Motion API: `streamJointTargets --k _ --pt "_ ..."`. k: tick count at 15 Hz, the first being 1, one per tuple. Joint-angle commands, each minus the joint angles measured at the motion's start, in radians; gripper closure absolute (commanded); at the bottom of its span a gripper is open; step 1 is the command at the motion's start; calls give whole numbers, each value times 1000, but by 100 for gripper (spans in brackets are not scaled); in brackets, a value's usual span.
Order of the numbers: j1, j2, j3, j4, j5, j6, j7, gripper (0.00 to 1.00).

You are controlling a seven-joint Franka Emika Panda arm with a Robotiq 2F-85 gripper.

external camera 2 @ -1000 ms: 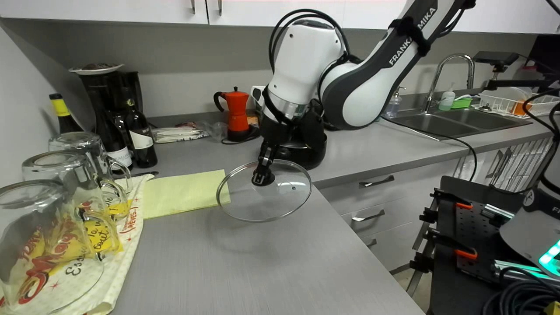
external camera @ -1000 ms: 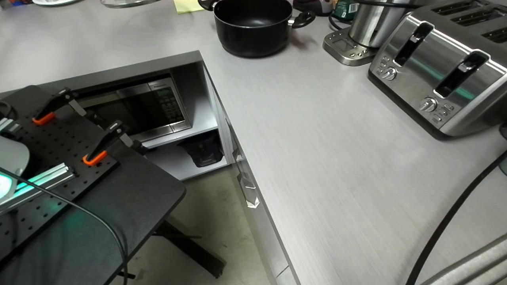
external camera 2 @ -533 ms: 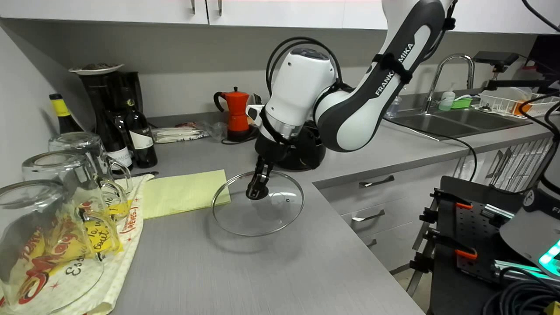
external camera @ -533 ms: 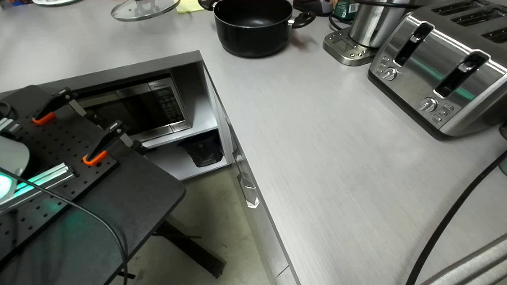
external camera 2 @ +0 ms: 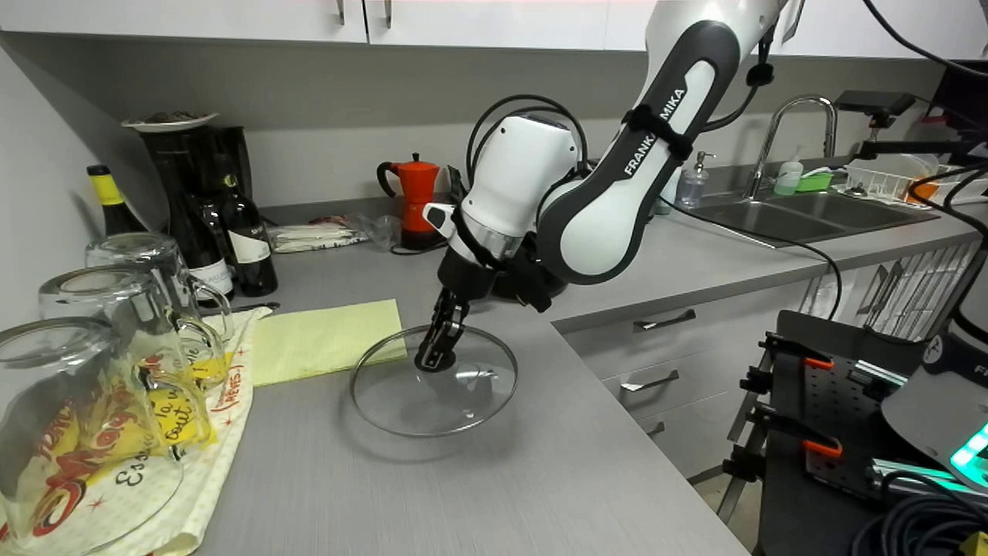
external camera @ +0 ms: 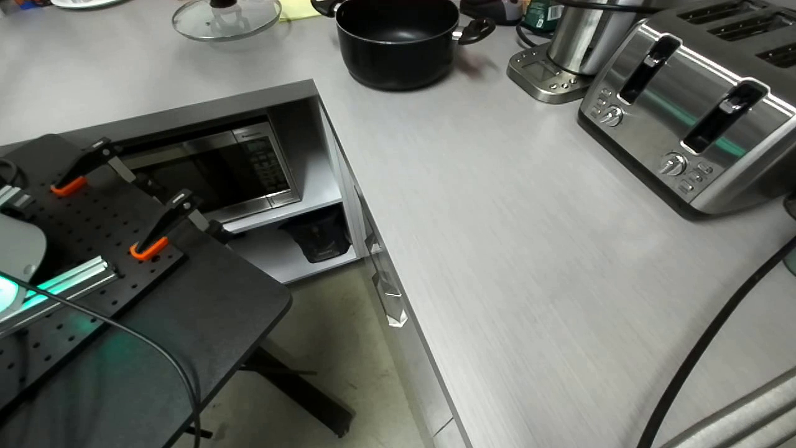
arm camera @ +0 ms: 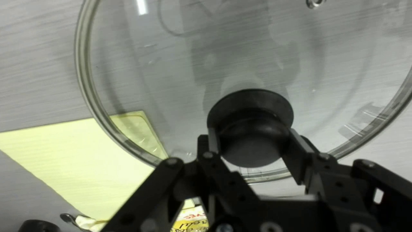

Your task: Remove the glass lid from the black pot

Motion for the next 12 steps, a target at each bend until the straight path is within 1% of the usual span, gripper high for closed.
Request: streamJointTargets --k 1,3,7,12 --pt "-73 69 69 53 34 25 -101 75" --pt "-83 92 70 66 27 24 -121 75" --pt "-76 120 50 84 14 26 -147 75" --pt "-42 127 11 93 -3 27 -160 75"
